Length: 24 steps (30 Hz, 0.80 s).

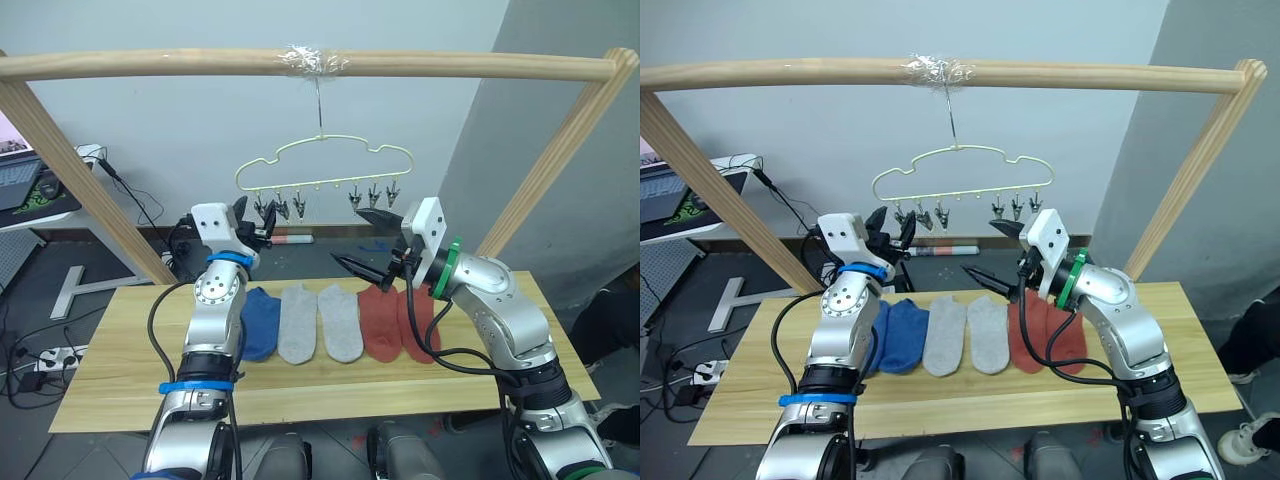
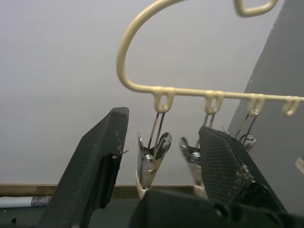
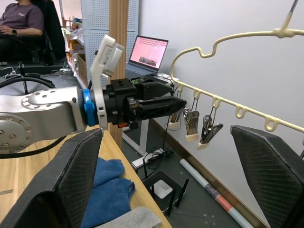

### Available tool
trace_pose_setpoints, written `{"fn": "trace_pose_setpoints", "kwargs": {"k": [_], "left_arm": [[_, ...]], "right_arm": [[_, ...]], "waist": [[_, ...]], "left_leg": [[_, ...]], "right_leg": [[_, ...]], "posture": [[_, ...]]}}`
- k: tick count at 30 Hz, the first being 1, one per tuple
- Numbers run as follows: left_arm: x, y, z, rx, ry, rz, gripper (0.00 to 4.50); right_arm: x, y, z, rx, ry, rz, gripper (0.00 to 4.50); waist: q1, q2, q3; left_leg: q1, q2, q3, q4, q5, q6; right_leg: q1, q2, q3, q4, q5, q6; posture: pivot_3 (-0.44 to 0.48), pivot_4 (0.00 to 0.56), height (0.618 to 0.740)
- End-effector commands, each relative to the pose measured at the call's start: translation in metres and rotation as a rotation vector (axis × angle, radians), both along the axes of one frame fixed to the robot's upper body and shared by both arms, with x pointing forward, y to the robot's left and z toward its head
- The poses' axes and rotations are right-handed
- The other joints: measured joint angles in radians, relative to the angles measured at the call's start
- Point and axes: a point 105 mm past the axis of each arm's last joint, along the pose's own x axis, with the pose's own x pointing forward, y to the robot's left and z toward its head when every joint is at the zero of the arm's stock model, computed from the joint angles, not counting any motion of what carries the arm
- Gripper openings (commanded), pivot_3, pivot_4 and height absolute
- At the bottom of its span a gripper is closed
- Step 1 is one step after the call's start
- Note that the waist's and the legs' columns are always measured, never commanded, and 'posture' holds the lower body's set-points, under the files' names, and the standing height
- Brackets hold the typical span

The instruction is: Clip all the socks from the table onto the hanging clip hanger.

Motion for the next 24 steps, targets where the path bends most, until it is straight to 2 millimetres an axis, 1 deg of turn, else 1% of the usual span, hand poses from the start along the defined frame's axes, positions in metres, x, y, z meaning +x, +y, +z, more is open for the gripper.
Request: {"fn": "trace_pose_setpoints", "kwargs": {"k": [1, 7, 11, 15, 18, 24], "left_arm": [[-0.005, 0.006, 0.013, 0.003, -0.045, 0.009, 2.70], [-0.007, 0.008, 0.004, 0.014, -0.019, 0.016, 2.70], [-0.003, 0.012, -0.001, -0.013, 0.001, 0.044, 2.70], [0.004, 0.008, 0.001, 0.000, 0.000, 0.033, 2.70], [0.009, 0.011, 0.002, -0.006, -0.001, 0.050, 2.70], [0.012, 0.011, 0.003, -0.004, -0.005, 0.052, 2.70]], "right_arm": [[-0.006, 0.002, 0.019, 0.034, -0.057, 0.020, 4.50], [-0.007, 0.002, 0.018, 0.036, -0.048, 0.020, 4.50], [-0.006, 0.002, 0.019, 0.033, -0.048, 0.019, 4.50], [-0.004, 0.001, 0.021, 0.028, -0.053, 0.020, 4.50], [-0.004, 0.001, 0.022, 0.026, -0.057, 0.021, 4.50], [-0.003, 0.000, 0.024, 0.026, -0.058, 0.016, 4.50]], "waist": [[-0.001, 0.000, 0.000], [0.000, 0.000, 0.000], [-0.001, 0.000, 0.000], [-0.001, 0.000, 0.000], [-0.001, 0.000, 0.000], [-0.002, 0.000, 0.000]], "left_leg": [[0.000, 0.000, 0.000, 0.000, 0.000, 0.000], [0.000, 0.000, 0.000, 0.000, 0.000, 0.000], [0.000, 0.000, 0.000, 0.000, 0.000, 0.000], [0.000, 0.000, 0.000, 0.000, 0.000, 0.000], [0.000, 0.000, 0.000, 0.000, 0.000, 0.000], [0.000, 0.000, 0.000, 0.000, 0.000, 0.000]], "right_leg": [[0.000, 0.000, 0.000, 0.000, 0.000, 0.000], [0.000, 0.001, 0.000, 0.000, 0.000, 0.000], [0.000, 0.001, 0.000, 0.000, 0.000, 0.000], [0.000, 0.002, 0.000, 0.000, 0.000, 0.000], [0.000, 0.003, 0.000, 0.000, 0.000, 0.000], [0.000, 0.003, 0.000, 0.000, 0.000, 0.000]], "posture": [[-0.032, 0.119, 0.740], [-0.034, 0.122, 0.740], [-0.041, 0.132, 0.740], [-0.044, 0.136, 0.740], [-0.044, 0.136, 0.740], [-0.050, 0.141, 0.740]]}}
